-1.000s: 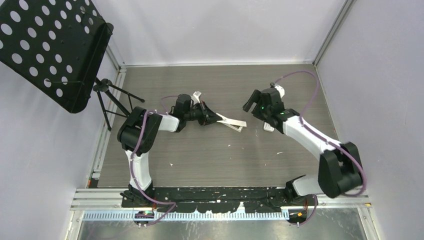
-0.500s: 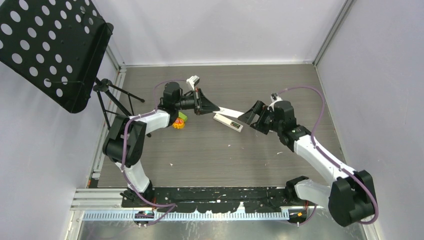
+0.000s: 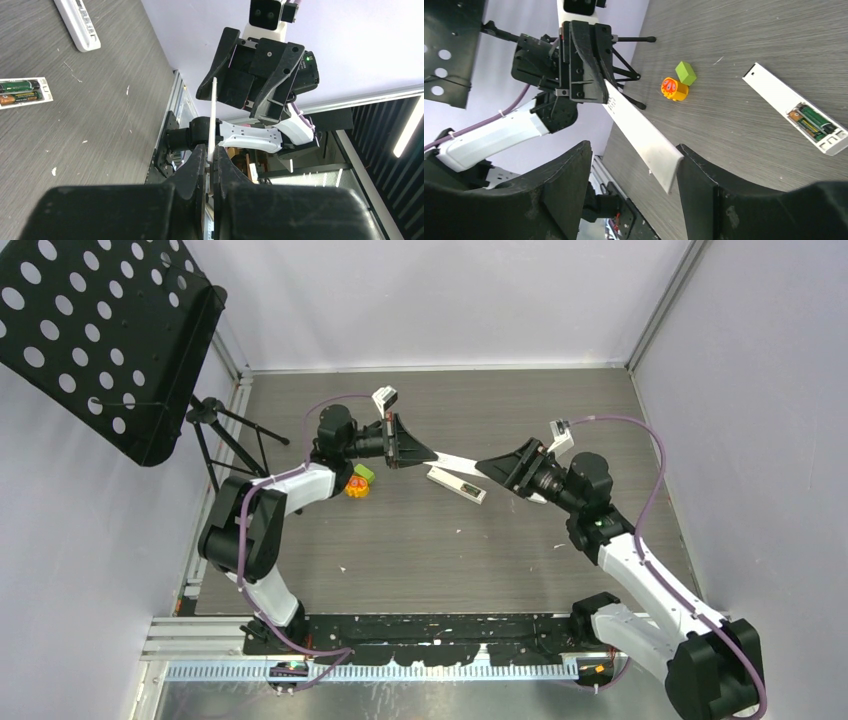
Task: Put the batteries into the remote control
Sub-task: Load the battery cover into the remote control.
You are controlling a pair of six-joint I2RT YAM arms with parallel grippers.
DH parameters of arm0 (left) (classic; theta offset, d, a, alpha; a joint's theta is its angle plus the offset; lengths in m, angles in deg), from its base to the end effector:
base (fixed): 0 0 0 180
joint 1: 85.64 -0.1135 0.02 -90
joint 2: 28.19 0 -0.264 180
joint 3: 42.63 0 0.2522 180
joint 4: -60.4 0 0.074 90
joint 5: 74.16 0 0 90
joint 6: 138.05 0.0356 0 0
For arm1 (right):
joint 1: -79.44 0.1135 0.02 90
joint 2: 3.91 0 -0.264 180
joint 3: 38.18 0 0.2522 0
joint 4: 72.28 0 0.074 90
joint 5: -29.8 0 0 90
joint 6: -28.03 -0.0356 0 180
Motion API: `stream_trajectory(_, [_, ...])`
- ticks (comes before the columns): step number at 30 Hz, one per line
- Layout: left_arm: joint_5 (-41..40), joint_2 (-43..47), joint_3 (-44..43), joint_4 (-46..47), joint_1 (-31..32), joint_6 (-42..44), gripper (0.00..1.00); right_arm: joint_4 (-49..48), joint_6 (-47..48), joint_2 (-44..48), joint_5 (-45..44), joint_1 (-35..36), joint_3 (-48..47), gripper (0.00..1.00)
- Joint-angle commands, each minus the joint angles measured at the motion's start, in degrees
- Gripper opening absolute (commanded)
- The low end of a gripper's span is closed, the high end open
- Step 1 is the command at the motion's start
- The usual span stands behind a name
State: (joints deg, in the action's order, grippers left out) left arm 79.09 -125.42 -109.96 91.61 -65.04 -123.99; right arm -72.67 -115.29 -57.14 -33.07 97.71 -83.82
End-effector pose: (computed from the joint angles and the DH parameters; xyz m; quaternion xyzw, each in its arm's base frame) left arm 0.3275 -0.1571 0.2517 0.0557 0.7012 -0.6984 0.1318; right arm 0.2008 0.0834 0.2784 0.0717 0.7420 0.5187 0.4185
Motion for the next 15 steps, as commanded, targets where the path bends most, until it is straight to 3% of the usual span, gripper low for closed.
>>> stream_trajectory(1, [2.0, 2.9, 0.6, 4.4, -0.2, -1.0, 0.0, -8.2, -4.5, -1.0, 4.0, -0.6, 0.5, 0.62])
stream_trajectory(7, [2.5, 3.1, 1.3, 5.0, -0.3, -1.4, 0.0, -12.7, -8.0, -4.7, 5.9, -0.6, 1.0, 0.31])
stream_trajectory(9, [1.9, 3.3, 1.9, 5.0, -0.3, -1.4, 0.02, -14.9, -8.9, -5.7, 6.6, -0.7, 1.2, 0.13])
stream_trajectory(11, [0.9, 3.4, 2.3, 5.0, -0.4, -1.1, 0.19, -14.7, -8.8, -6.2, 6.2, -0.7, 1.0, 0.01])
stream_trajectory(13, [-1.5, 3.7, 2.8, 2.9, -1.1, 0.3, 0.38, -11.3, -7.5, -6.1, 3.5, -0.7, 0.5, 0.0])
stream_trajectory(15, [-5.0, 4.1, 1.9, -4.5, -1.8, 4.8, 0.5, -5.8, -5.7, -6.0, -1.1, -0.7, -0.2, 0.0])
